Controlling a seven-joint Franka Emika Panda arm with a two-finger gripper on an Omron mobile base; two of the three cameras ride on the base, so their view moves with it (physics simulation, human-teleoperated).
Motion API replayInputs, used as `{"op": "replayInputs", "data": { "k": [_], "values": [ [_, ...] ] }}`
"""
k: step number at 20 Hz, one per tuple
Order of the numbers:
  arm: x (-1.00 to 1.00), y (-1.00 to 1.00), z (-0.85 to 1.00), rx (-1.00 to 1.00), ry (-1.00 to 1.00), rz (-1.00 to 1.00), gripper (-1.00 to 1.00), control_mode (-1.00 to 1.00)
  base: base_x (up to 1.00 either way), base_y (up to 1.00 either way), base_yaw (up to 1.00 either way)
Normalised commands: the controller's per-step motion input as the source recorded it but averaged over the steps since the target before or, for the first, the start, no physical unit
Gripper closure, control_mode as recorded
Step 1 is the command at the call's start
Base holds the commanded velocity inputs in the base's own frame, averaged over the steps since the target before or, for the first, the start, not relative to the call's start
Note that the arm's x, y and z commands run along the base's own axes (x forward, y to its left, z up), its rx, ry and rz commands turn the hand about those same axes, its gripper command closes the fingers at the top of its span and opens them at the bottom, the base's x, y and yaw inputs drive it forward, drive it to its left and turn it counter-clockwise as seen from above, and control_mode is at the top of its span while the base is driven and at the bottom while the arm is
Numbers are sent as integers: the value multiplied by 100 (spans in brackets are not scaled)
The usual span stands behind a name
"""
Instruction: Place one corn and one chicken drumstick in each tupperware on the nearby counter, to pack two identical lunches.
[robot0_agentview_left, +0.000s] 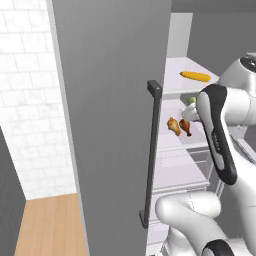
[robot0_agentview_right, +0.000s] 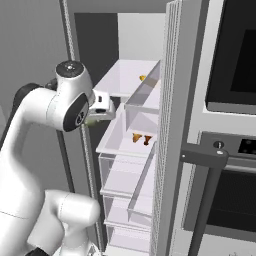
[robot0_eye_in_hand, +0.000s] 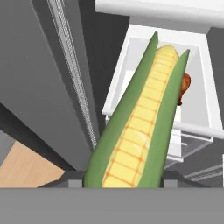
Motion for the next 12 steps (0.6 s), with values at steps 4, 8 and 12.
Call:
{"op": "replayInputs", "data": {
  "k": [4,8,12],
  "values": [
    [-100,33,-47,-3,0,0,100,-100,0,0,0],
    [-100,17,-41,-1,0,0,100,-100,0,0,0],
    [-66,2,-43,0,2,0,100,-100,0,0,0]
  ]
}}
